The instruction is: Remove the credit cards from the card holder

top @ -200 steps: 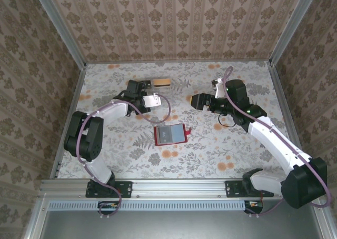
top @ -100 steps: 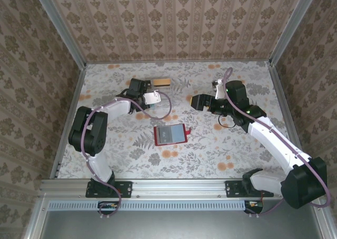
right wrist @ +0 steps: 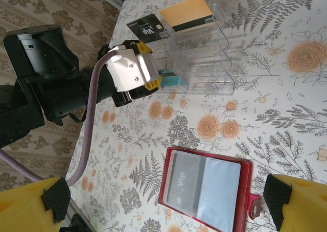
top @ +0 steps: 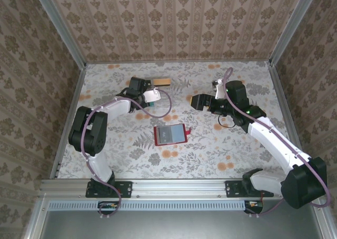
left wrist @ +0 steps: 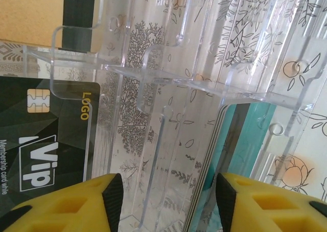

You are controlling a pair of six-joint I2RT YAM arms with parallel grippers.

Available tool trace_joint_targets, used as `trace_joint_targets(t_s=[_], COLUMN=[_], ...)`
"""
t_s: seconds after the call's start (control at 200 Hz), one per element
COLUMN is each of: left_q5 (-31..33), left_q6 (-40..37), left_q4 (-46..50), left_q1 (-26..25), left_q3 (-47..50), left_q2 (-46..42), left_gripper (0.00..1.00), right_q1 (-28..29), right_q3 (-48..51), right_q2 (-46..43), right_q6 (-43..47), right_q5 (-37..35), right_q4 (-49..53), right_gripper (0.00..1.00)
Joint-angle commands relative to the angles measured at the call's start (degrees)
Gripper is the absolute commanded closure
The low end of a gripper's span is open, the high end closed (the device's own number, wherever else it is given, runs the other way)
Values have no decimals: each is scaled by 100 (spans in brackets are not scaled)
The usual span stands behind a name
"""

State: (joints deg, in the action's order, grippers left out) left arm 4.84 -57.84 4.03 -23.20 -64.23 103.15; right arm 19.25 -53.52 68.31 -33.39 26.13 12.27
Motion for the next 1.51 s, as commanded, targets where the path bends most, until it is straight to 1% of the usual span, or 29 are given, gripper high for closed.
trace_joint_targets(t_s=[0.0, 0.125, 0.15, 0.17, 0.275, 0.35, 0.5, 0.665, 0.73, 0.825, 0.88, 0.965, 0.99, 1.015, 1.05, 1.09, 1.135, 1.2, 1.3, 1.37, 1.415, 1.46, 1.5], left_q5=[-111, -161, -166, -178, -180, -117, -38, 204, 323, 85, -63, -424, -442, -459, -514, -682, -914, -1253, -1616, -1733, -1802, -1873, -1942], left_q6=[116, 233, 281, 309, 564, 966, 2161, 3527, 4249, 5297, 5873, 6521, 6729, 6952, 7223, 7565, 7907, 8441, 9179, 9604, 9830, 10075, 10295], left_q4=[32, 100, 117, 143, 221, 291, 388, 485, 802, 1569, 1907, 2248, 2259, 2260, 2260, 2223, 2173, 2043, 1783, 1629, 1476, 1268, 1008], left_q1=[-31, -35, -35, -35, -51, -41, -45, -1, 59, 263, 379, 500, 501, 510, 517, 518, 518, 502, 390, 232, 115, -18, -131], left_q3=[-18, 91, 117, 133, 244, 285, 441, 689, 612, 352, 283, 338, 434, 523, 677, 857, 1059, 1385, 1863, 2158, 2333, 2520, 2691], left_q2=[-188, -442, -504, -553, -833, -1085, -1768, -2647, -2922, -3208, -3360, -3589, -3672, -3749, -3873, -4005, -4134, -4293, -4407, -4392, -4354, -4316, -4268], left_gripper=[37, 35, 31, 30, 29, 30, 29, 27, 20, 19, 20, 27, 30, 33, 38, 43, 46, 48, 51, 57, 61, 61, 63], right_q1=[-35, -33, -35, -30, -8, 34, 251, 654, 839, 1114, 1248, 1414, 1450, 1500, 1552, 1611, 1664, 1712, 1737, 1765, 1797, 1825, 1844], right_q3=[76, 107, 108, 113, 148, 166, 142, 69, 9, -125, -199, -296, -325, -360, -391, -414, -422, -408, -306, -274, -265, -267, -273], right_q2=[-81, -73, -70, -64, -55, -38, 61, 277, 409, 650, 811, 1084, 1096, 1319, 1442, 1558, 1674, 1825, 2036, 2178, 2274, 2386, 2476], right_q6=[-89, -128, -139, -148, -206, -230, -213, -161, -110, -7, 50, 125, 143, 163, 184, 200, 211, 240, 245, 231, 242, 262, 265], right_q5=[149, 173, 180, 194, 208, 200, 59, -211, -345, -556, -656, -762, -787, -834, -868, -926, -1070, -1257, -1375, -1356, -1357, -1398, -1477], right_q4=[-104, -137, -147, -163, -215, -238, -213, -202, -175, -69, -26, 18, 42, 84, 131, 156, 217, 302, 312, 276, 259, 265, 298], right_gripper=[0, 0, 0, 0, 0, 0, 0, 0, 1, 4, 9, 22, 25, 27, 33, 39, 45, 55, 58, 60, 63, 65, 70])
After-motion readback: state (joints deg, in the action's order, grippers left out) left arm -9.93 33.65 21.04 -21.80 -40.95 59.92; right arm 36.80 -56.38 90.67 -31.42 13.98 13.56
